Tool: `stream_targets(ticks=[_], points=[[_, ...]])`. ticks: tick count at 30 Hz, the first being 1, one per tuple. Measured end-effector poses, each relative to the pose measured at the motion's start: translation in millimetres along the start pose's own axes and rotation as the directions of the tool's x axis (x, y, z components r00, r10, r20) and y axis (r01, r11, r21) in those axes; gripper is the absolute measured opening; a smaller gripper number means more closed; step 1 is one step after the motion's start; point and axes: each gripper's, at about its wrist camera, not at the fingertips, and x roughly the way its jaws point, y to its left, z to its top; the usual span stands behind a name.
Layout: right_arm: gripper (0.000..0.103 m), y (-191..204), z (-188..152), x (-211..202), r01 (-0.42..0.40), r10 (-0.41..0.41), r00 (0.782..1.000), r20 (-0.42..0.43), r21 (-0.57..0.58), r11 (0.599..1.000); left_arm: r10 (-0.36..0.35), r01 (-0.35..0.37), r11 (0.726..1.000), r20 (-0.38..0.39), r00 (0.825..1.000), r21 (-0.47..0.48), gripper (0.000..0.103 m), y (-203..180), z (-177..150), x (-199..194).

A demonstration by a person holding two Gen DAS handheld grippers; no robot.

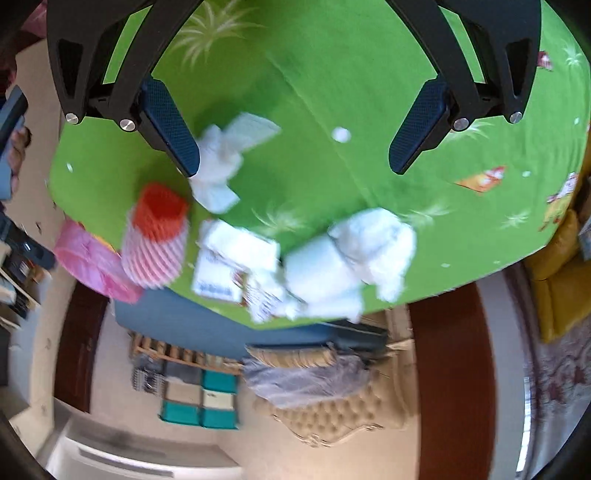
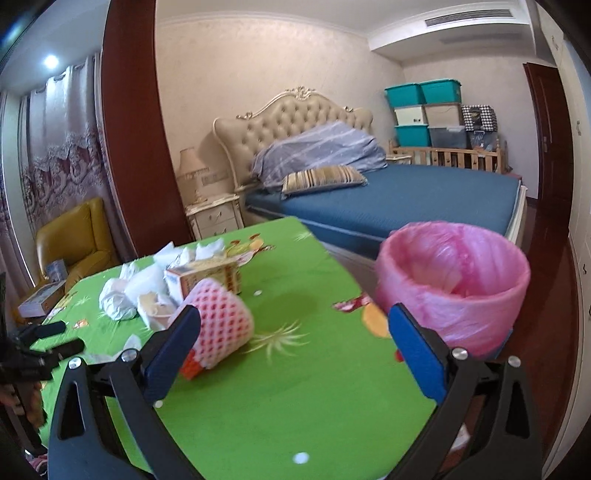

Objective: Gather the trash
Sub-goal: 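Grasp a white tissue with the left tool while the right tool grasps a pink-orange foam net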

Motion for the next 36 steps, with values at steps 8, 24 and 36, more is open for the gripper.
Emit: stream_targets(ticks=[8,24,36], points=[[0.098,23,1,24,-0.034,0.032,0.998,-0.062,-0.033,0.999,-0.064,0.076,0.993,-0.126,0.99,0.086,0.093,-29,0,43],[0.098,62,2,86,-0.04,0.043,0.976,-0.214,0.02,0.999,0.004,-0.007,0.998,0.064,0.998,0.058,0.033,-15,-5,-3],[0.026,71,-8,96,-0.107,0.104,0.954,-0.281,0.007,0.994,0.017,-0.025,0.997,0.1,0.995,0.077,0.034,-23,-20,-21]])
